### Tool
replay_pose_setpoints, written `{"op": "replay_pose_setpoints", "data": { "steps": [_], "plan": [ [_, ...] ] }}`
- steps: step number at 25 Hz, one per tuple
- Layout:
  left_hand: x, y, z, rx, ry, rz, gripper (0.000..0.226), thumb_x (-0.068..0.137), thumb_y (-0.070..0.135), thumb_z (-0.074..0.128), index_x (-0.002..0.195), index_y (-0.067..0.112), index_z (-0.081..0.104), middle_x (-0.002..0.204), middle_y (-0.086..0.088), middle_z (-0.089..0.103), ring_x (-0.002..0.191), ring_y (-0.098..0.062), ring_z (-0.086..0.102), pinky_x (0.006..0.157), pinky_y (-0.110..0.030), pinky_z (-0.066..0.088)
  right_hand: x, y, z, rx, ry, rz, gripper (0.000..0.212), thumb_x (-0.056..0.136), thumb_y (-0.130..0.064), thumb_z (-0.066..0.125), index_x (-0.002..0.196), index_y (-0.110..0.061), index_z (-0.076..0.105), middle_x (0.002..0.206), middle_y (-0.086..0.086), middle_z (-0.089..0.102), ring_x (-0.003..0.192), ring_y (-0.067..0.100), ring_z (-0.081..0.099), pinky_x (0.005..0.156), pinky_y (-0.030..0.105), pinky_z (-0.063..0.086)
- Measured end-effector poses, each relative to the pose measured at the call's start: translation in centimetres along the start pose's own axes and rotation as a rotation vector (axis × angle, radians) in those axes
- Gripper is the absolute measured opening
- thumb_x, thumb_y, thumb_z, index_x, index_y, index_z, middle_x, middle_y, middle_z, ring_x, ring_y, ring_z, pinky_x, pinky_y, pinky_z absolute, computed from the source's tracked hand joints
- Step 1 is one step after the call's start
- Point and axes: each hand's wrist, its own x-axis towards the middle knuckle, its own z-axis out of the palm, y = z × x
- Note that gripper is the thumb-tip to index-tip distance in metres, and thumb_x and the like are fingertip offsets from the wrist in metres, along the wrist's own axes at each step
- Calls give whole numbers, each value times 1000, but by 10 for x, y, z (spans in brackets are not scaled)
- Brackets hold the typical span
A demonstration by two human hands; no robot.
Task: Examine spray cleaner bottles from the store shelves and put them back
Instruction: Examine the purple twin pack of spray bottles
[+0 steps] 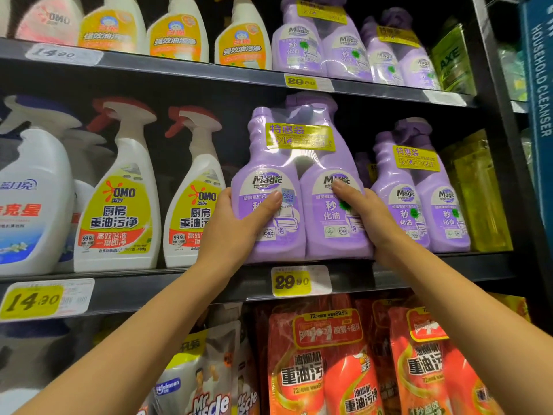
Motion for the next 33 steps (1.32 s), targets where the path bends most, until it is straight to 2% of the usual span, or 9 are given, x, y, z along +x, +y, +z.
{"op": "replay_pose_setpoints", "data": {
  "steps": [5,9,15,21,25,26,28,30,33],
  "plan": [
    [-18,22,-19,-125,-51,-79,76,56,61,77,117,19,59,102,-2,73,86,-19,72,79,-41,58,-32,-17,9,15,-26,21,43,80,-42,71,105,-7,67,89,12,75,76,25,73,63,31,57],
    [-62,30,-30,-373,-81,-184,71,59,37,83,122,16,57,105,-8,73,88,-24,73,71,-37,59,-79,-20,20,16,22,-7,58,72,-38,76,115,-3,63,93,13,74,77,26,72,63,33,57],
    [-149,14,-61,-440,-114,-224,58,65,26,79,118,17,58,102,-8,73,89,-27,72,70,-40,59,-175,10,30,81,58,13,49,74,-34,72,112,-6,61,91,13,72,76,27,70,63,38,57],
    [-230,-30,-75,-368,-147,-426,49,71,13,73,119,8,60,94,-10,74,69,-7,72,55,-15,53,-270,59,40,48,136,158,41,73,-30,71,106,-8,62,86,11,70,69,23,68,59,33,56],
    [-296,-65,-100,-528,-151,-667,93,78,60,64,138,-8,40,132,-19,56,105,-1,64,62,2,38,-323,85,45,15,147,241,37,67,-36,78,97,-18,67,85,8,72,70,19,69,57,31,55],
    [-316,-70,-103,-540,-109,-773,80,88,53,57,140,-4,37,132,-10,55,107,4,61,64,2,37,-336,92,46,-14,150,260,39,65,-40,77,96,-20,67,85,6,72,72,18,69,57,29,55],
    [-338,-64,-104,-425,-226,-700,54,80,28,73,129,15,55,107,-4,70,104,-16,67,74,-8,49,-359,102,48,-58,152,302,42,64,-47,74,98,-23,66,88,5,73,76,18,70,59,28,54],
    [-362,-67,-107,-381,-97,-713,63,56,34,82,115,29,61,102,-5,74,94,-26,71,75,-37,58,-378,112,48,-87,151,348,44,64,-49,73,101,-27,66,90,5,73,79,20,71,62,28,54],
    [-388,-70,-111,-394,-30,-753,65,49,40,82,111,33,62,101,-7,73,90,-28,71,73,-46,57,-401,123,48,-47,145,419,42,62,-44,76,100,-28,66,88,5,73,75,20,71,60,29,54]
  ]
}}
